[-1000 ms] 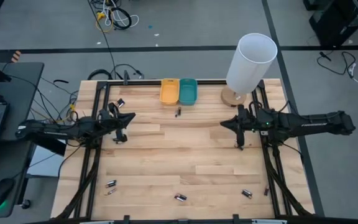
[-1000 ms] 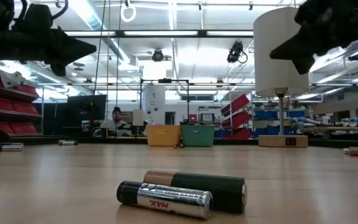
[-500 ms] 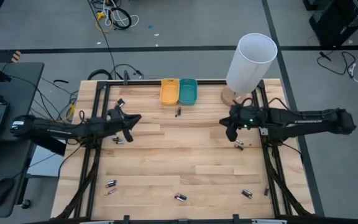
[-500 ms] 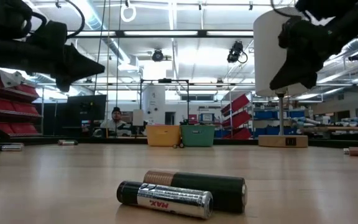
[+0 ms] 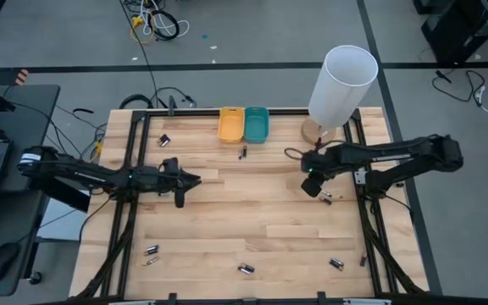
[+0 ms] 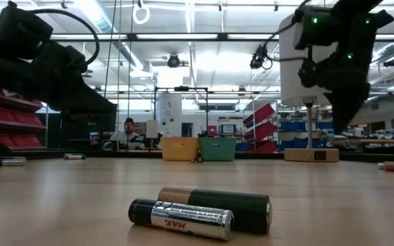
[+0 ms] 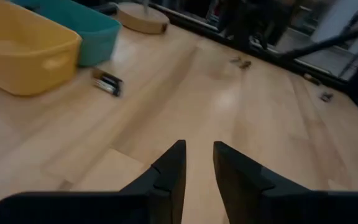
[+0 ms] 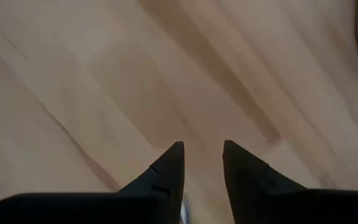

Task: Sort batteries
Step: Put the black battery into the green bin

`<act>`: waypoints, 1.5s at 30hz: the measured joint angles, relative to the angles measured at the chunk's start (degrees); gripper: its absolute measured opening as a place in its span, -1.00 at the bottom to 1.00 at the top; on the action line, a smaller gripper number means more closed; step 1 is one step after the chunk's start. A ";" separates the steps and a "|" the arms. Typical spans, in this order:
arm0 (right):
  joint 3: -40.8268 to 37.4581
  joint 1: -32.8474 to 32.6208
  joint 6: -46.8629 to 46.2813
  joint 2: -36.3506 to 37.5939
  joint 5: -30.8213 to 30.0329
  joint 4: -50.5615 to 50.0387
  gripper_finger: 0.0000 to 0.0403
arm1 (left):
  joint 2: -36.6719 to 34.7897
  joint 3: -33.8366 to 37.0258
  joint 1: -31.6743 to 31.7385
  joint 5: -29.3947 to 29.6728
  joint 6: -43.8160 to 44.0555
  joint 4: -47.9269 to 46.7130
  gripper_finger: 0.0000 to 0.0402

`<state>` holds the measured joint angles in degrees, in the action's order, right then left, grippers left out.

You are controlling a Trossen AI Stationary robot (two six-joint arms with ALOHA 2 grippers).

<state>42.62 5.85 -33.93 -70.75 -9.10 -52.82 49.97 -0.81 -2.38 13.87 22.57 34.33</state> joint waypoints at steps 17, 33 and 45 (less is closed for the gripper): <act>0.32 -19.98 -15.43 -9.41 5.79 -8.53 -0.50 | 14.10 -1.79 -0.36 1.59 -11.88 24.44 -0.42; 0.29 -24.27 -17.57 -17.37 3.87 -3.88 -0.50 | 22.83 -14.02 3.08 3.26 -15.08 16.22 -0.17; 0.48 -24.29 -15.59 -21.98 3.19 -2.58 -0.59 | 22.82 -15.09 7.79 3.47 -14.60 14.07 -0.17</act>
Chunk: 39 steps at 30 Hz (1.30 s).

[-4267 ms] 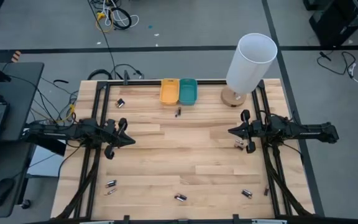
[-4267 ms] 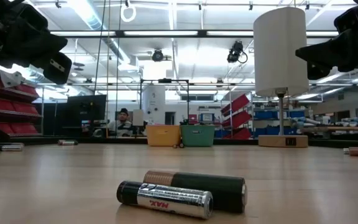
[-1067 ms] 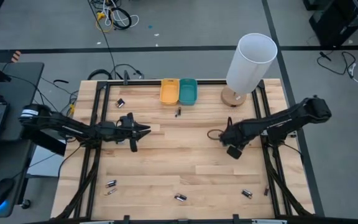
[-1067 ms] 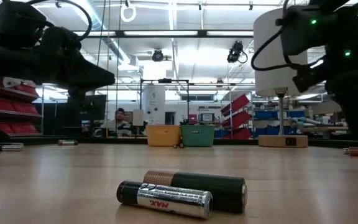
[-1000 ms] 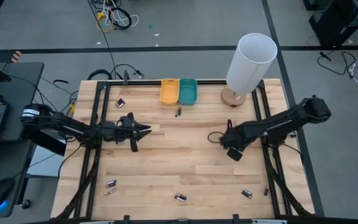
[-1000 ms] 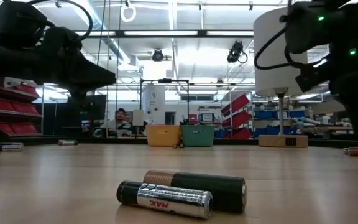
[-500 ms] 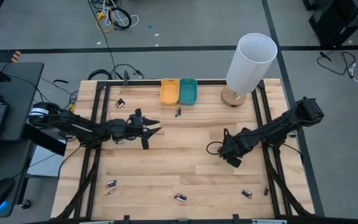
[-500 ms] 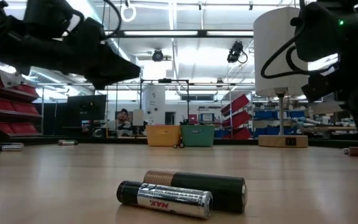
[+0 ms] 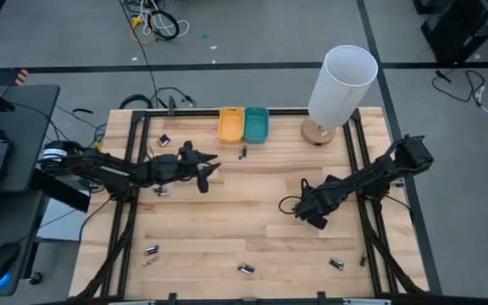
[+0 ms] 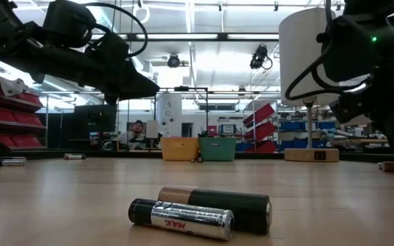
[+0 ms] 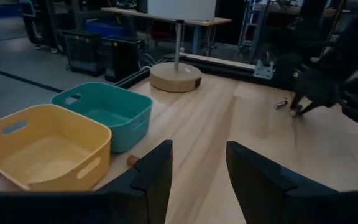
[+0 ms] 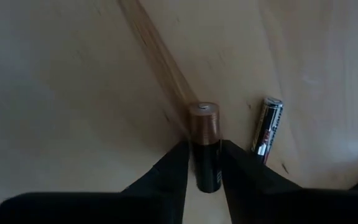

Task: Sort batteries
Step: Put the black battery into the green bin

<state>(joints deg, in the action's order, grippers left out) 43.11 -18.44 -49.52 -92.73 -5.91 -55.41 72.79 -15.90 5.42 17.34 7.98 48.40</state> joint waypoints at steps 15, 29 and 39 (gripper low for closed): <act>1.33 0.96 0.45 2.84 -3.51 4.83 -0.83 | -0.04 0.00 4.01 4.24 0.54 0.10 -0.18; 7.61 10.74 17.51 2.95 -6.54 33.67 -0.84 | -0.04 0.00 3.99 6.78 -5.91 -0.15 -0.18; 7.63 22.80 26.68 2.82 -6.80 48.38 -0.84 | -0.04 0.00 3.97 6.43 -4.49 -0.84 -0.18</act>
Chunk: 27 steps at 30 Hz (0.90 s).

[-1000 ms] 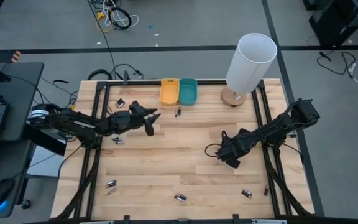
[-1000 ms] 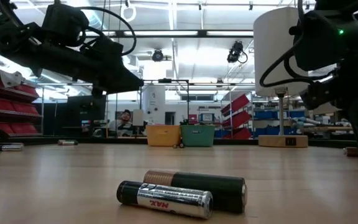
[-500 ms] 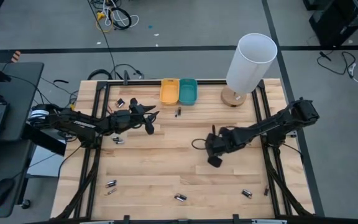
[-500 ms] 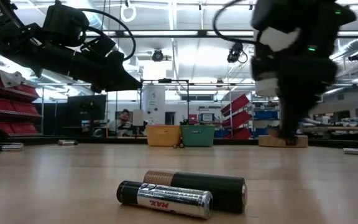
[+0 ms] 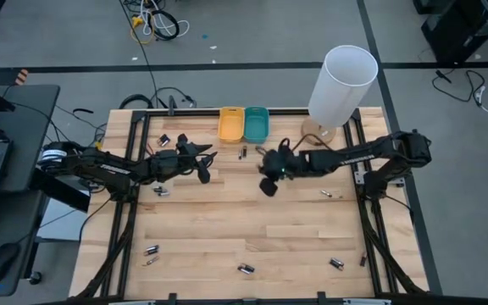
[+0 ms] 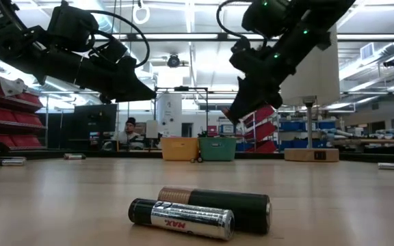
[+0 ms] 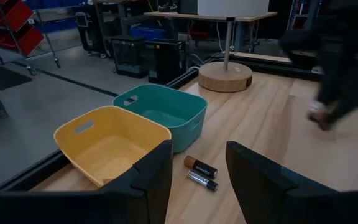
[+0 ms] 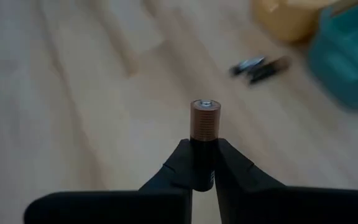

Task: Sort batteries
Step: Put the black battery into the green bin

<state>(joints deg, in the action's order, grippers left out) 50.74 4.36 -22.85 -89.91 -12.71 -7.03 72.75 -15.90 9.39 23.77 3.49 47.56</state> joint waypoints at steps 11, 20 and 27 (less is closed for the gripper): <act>0.00 9.74 4.89 -0.02 -1.61 7.65 -0.83 | 0.00 0.02 0.00 -1.22 1.66 0.03 -0.18; 6.41 17.11 9.26 -5.86 3.16 9.65 -0.83 | 0.00 0.04 0.00 -1.44 3.00 0.74 -0.18; 13.66 21.16 11.15 -15.37 3.39 9.06 -0.82 | 0.04 0.04 0.04 -1.57 2.86 0.28 -0.18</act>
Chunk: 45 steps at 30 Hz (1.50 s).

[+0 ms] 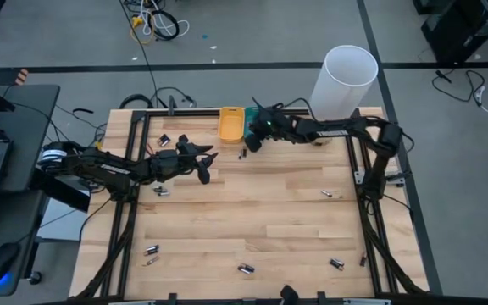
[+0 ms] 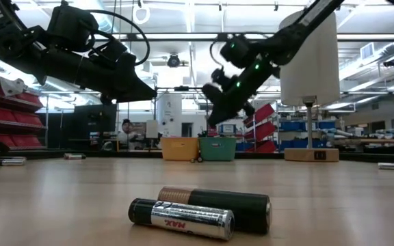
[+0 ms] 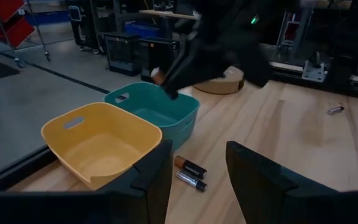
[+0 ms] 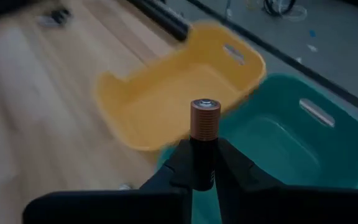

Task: Sort batteries
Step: Put the black battery into the green bin

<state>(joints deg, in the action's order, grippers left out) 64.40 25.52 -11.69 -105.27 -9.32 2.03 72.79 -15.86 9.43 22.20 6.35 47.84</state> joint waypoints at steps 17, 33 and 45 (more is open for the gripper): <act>1.25 1.34 10.15 -3.58 -8.25 -1.69 -0.39 | 0.07 0.00 -0.07 0.00 1.83 -5.00 -0.18; -2.83 -9.09 8.83 15.68 -11.14 -24.00 -0.33 | 1.27 0.02 -1.74 -3.97 5.97 -6.81 -0.18; -12.73 -29.74 -18.87 29.24 -10.31 -59.06 -0.33 | 1.85 0.02 -4.30 -3.98 4.93 -6.22 -0.18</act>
<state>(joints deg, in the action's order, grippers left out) 51.67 -4.22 -30.56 -76.04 -19.63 -57.03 74.65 -15.84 5.14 18.21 11.29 41.62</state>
